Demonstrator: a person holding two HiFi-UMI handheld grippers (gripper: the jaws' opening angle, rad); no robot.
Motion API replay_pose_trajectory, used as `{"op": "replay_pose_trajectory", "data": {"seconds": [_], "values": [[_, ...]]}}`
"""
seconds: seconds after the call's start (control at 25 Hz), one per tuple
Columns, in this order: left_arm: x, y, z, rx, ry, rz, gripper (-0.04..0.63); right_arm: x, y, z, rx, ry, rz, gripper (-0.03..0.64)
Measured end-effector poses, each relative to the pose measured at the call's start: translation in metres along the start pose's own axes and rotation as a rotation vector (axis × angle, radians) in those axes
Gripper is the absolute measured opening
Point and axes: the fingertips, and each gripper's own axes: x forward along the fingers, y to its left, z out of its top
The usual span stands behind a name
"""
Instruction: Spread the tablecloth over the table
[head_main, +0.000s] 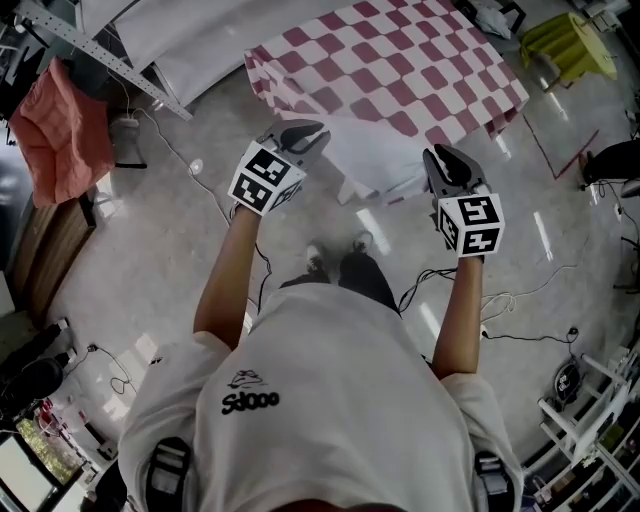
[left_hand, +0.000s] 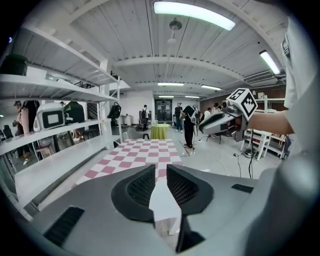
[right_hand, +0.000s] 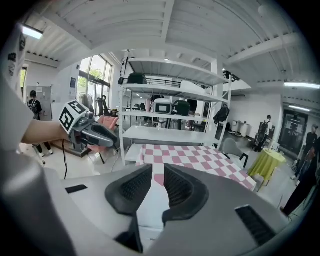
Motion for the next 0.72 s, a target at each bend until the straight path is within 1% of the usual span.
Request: {"op": "replay_pose_trajectory", "data": {"seconds": [0.04,0.2,0.32,0.36,0.56,0.64,0.72], "values": [[0.010,0.001,-0.005,0.004,0.028,-0.012,0.100,0.009,-0.006,-0.007,-0.001,0.019,0.016,0.103],[0.048,0.001,-0.033,0.045,0.168,-0.072,0.189,0.047,-0.023,-0.037,-0.013,0.105,0.113,0.154],[0.077,0.001,-0.053,0.023,0.284,-0.149,0.271,0.076,-0.036,-0.063,-0.024,0.178,0.201,0.186],[0.086,0.002,-0.059,0.010,0.315,-0.167,0.285,0.085,-0.041,-0.072,-0.031,0.203,0.228,0.192],[0.132,0.019,-0.085,-0.037,0.409,-0.195,0.295,0.123,-0.062,-0.114,-0.059,0.301,0.318,0.196],[0.150,0.023,-0.094,-0.038,0.430,-0.216,0.295,0.134,-0.069,-0.133,-0.061,0.337,0.341,0.196],[0.166,0.025,-0.104,-0.022,0.456,-0.252,0.295,0.143,-0.077,-0.153,-0.061,0.375,0.357,0.196]]}}
